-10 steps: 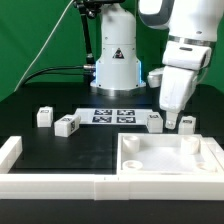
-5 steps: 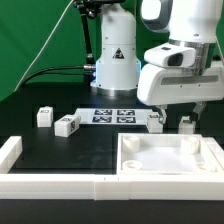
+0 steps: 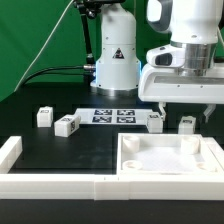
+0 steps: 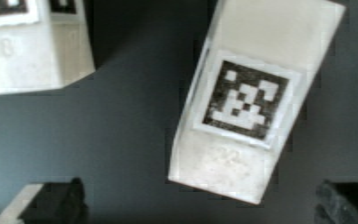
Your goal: Assemble one leg
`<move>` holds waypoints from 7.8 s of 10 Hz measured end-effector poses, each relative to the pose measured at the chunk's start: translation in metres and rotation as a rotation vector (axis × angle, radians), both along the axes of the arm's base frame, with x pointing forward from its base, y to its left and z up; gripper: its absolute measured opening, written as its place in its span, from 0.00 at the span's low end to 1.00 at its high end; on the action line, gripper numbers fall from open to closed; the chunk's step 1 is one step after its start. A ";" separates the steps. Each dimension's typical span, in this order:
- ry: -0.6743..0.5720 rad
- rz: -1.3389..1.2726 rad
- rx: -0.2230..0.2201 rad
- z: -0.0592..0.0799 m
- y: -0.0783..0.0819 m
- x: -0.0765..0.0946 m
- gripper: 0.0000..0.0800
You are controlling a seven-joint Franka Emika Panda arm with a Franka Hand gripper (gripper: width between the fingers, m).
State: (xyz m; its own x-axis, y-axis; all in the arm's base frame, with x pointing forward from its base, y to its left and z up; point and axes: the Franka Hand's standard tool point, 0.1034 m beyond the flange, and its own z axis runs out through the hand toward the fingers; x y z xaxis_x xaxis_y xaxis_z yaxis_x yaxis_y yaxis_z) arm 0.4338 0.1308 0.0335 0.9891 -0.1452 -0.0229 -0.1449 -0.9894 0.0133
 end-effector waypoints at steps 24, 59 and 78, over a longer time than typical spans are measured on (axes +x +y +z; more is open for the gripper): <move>0.651 -0.140 0.111 -0.003 0.002 0.000 0.81; 0.140 -0.108 0.103 0.041 0.009 0.018 0.37; -0.471 0.256 0.025 0.080 -0.034 0.082 0.37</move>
Offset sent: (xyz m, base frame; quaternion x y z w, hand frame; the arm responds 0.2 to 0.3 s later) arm -0.0013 0.0008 -0.0018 -0.0008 0.0024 0.0026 1.0000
